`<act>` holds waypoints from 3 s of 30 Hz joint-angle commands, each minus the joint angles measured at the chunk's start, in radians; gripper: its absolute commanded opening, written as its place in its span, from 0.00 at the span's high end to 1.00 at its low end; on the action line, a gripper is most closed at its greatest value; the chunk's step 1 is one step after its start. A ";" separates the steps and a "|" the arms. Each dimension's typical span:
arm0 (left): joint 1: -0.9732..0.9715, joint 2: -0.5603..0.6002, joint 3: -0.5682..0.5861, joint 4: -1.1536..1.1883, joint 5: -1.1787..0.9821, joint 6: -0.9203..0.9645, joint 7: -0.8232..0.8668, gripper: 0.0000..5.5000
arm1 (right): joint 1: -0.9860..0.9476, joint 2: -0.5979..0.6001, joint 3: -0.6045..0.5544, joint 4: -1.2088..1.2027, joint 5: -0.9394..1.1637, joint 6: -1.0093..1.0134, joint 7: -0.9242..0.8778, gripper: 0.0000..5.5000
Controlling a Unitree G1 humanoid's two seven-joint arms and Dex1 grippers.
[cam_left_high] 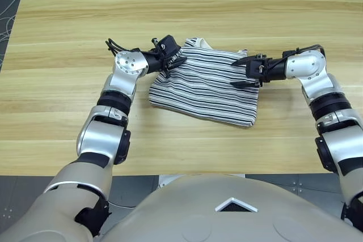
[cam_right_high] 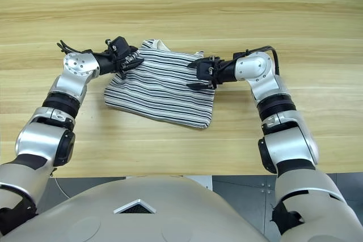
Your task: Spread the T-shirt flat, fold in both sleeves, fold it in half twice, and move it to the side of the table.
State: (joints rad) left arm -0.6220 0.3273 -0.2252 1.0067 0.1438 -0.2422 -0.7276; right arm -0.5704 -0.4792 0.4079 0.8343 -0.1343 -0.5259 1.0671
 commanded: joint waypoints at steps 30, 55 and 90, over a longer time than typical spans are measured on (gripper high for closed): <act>0.035 0.114 0.068 -0.120 -0.028 -0.061 -0.101 0.65 | 0.061 -0.014 -0.125 -0.340 0.269 0.189 0.192 0.48; -0.028 0.166 -0.302 0.056 0.657 -0.126 0.445 0.65 | 0.062 0.008 0.035 -0.088 -0.105 -0.011 -0.045 0.48; -0.126 0.307 -0.244 -0.041 0.428 -0.467 0.548 0.65 | 0.096 -0.013 -0.111 -0.365 0.064 0.300 -0.097 0.48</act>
State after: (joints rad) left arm -0.8604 0.5991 -0.5346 1.0549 0.7117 -0.7633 -0.0143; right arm -0.4415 -0.5409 0.3217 0.4515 -0.1137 -0.2296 0.9739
